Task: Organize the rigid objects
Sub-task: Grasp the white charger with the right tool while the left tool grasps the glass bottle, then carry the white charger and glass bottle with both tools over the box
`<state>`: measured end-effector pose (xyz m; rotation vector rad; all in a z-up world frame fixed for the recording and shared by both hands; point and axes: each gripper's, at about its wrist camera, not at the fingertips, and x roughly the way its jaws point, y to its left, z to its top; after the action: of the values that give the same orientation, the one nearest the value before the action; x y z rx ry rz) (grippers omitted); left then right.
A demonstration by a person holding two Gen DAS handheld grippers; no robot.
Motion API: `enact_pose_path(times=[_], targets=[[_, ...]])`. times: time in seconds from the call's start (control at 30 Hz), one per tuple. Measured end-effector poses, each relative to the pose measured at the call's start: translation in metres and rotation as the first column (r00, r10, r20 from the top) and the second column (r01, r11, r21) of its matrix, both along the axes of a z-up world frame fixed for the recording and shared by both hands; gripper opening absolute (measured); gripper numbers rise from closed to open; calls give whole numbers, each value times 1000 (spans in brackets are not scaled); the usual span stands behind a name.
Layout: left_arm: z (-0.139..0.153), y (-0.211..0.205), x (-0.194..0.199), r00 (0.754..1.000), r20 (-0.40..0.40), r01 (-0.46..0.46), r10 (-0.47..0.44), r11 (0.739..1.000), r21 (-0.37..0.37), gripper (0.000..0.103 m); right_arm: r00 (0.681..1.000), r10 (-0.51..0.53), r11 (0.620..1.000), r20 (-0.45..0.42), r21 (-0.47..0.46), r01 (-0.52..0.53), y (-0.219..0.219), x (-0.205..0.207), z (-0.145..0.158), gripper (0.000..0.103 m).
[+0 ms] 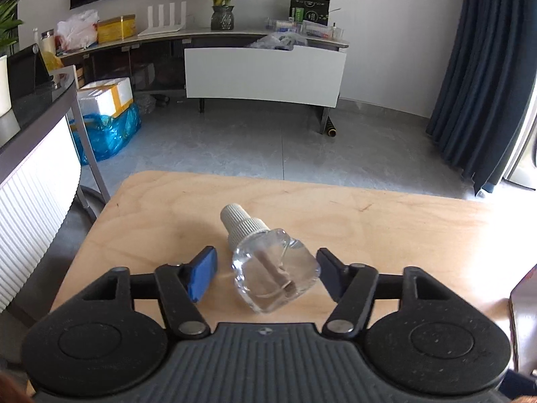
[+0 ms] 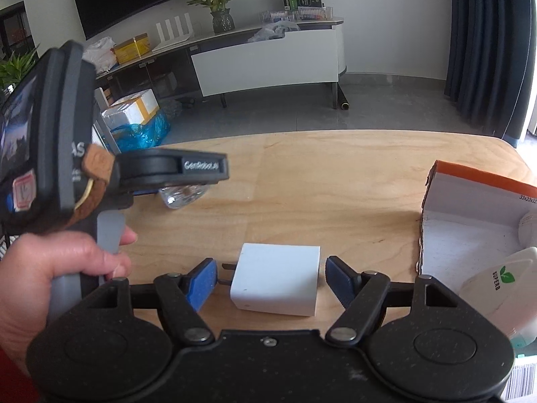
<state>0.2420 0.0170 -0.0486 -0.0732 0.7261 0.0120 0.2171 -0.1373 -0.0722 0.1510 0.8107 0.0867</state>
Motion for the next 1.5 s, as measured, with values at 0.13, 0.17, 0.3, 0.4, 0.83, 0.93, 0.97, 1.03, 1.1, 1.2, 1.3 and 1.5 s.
enact_pose_path(times=[0.13,0.17,0.3,0.4,0.83,0.93,0.97,1.03,1.1,1.2,1.3,1.5], targets=[[-1,12,-13,999,31,32,-32,999,-10,50,1000,-1,1000,12,6,1,-1,-1,1,88],[-1,13,-14,999,33,40,-40,999,-11,50,1000,1,1000,12,3,-1,0,-1,1,88],[-4,7,-9,997,48,62,-63,998,26,52,1000,2,1000,19,-9,-1,0,-5,2,89],[-5,3,-4,996,49,73,-75,996,48,49,1000,11,1000,26,-10,-11,0,-6,3,90],[9,18,-40,995,46,85,-85,996,18,49,1000,2,998,15,-66,-1,9,2,-9,102],[9,20,-44,995,47,86,-86,996,8,49,999,27,993,18,-118,-25,18,6,-11,96],[9,20,-45,996,48,81,-82,997,10,49,999,17,994,37,-109,-13,17,4,-10,83],[10,22,-49,996,52,77,-77,997,2,49,999,22,992,36,-122,-17,18,3,-9,82],[12,24,-54,996,57,74,-73,997,-9,49,999,26,994,27,-108,-23,17,1,-7,82],[18,24,-63,996,58,62,-61,998,-18,49,999,19,996,32,-83,-16,15,-6,-1,82],[25,23,-75,997,60,53,-52,998,-19,49,998,26,998,53,-60,-23,14,-17,12,82],[44,23,-107,999,40,15,-14,1000,-22,49,997,34,999,64,-10,-33,11,-44,39,82]])
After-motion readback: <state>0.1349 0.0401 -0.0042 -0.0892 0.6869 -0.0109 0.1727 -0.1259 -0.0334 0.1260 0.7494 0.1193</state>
